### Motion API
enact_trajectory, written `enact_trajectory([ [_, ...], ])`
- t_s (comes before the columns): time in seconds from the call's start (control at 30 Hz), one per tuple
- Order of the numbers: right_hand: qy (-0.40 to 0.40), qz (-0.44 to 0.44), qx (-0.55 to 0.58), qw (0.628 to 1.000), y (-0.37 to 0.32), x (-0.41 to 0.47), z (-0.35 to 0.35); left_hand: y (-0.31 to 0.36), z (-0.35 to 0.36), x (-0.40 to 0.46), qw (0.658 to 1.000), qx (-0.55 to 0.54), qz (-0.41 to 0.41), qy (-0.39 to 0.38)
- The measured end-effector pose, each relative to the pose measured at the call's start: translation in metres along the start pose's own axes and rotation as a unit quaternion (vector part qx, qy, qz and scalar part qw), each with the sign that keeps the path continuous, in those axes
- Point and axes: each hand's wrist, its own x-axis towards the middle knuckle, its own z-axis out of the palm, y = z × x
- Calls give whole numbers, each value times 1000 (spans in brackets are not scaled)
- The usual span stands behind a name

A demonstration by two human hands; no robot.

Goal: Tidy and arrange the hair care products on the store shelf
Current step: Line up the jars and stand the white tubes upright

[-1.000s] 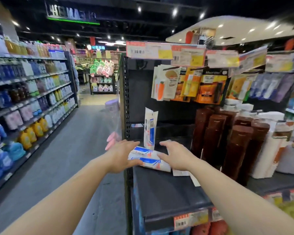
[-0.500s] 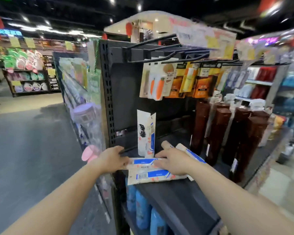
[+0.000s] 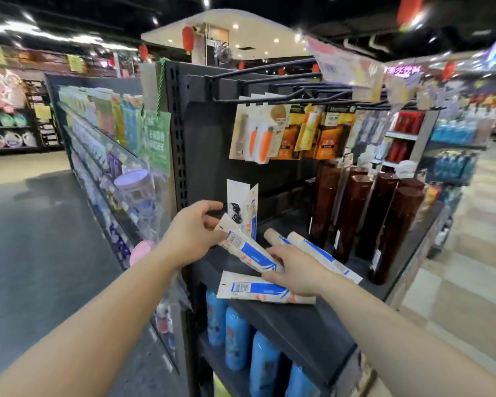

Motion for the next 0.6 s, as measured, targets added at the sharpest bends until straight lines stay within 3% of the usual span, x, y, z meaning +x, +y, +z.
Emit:
enact_trajectory([
  [0.13, 41, 16, 43, 998, 1, -6, 3, 31, 12, 0, 997, -46, 41, 37],
  [0.3, 79, 46, 104, 990, 6, -7, 3, 63, 30, 2, 995, -60, 77, 3],
  [0.6, 69, 80, 169, 980, 19, -2, 3, 18, 27, 4, 993, -78, 51, -72],
])
